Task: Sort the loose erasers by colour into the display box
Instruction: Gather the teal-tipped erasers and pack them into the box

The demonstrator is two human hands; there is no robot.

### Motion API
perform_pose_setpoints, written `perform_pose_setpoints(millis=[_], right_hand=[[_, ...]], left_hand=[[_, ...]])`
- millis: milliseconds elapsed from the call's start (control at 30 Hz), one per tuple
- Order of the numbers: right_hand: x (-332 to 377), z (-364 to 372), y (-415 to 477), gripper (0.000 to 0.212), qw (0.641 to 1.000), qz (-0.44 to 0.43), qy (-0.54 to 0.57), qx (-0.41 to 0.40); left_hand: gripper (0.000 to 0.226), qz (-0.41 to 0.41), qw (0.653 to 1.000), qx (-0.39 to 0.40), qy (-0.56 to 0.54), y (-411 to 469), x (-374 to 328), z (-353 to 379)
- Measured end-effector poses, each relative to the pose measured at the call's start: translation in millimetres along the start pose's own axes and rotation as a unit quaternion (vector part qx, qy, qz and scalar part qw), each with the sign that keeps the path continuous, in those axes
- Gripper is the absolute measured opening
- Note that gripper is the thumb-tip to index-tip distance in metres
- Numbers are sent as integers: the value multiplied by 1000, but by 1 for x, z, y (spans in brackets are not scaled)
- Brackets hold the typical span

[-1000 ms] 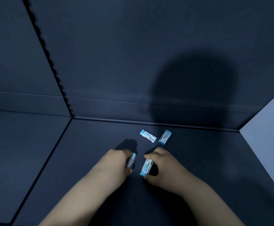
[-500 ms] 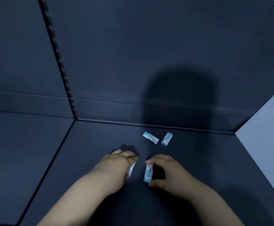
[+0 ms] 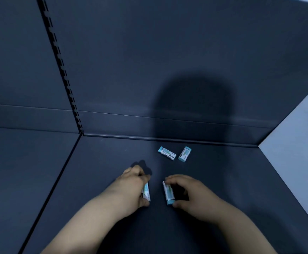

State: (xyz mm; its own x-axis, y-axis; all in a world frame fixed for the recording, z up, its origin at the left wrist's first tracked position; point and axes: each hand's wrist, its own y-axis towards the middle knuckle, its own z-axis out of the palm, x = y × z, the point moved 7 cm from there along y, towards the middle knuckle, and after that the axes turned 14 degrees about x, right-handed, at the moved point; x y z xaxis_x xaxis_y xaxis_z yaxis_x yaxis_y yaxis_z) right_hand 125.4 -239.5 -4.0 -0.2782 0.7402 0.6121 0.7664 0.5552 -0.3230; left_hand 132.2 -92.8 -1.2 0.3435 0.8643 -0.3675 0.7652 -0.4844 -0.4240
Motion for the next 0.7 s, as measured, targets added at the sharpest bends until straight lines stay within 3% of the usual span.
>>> perform_pose_setpoints(millis=[400, 567, 700], right_hand=[[6, 2, 8, 62, 997, 19, 47, -50], [-1, 0, 7, 45, 988, 90, 39, -117], [1, -2, 3, 34, 974, 176, -44, -132]], left_hand=[[79, 17, 999, -27, -33, -8, 6, -1], [78, 14, 999, -33, -39, -8, 7, -1], [76, 13, 998, -37, -40, -9, 7, -1]])
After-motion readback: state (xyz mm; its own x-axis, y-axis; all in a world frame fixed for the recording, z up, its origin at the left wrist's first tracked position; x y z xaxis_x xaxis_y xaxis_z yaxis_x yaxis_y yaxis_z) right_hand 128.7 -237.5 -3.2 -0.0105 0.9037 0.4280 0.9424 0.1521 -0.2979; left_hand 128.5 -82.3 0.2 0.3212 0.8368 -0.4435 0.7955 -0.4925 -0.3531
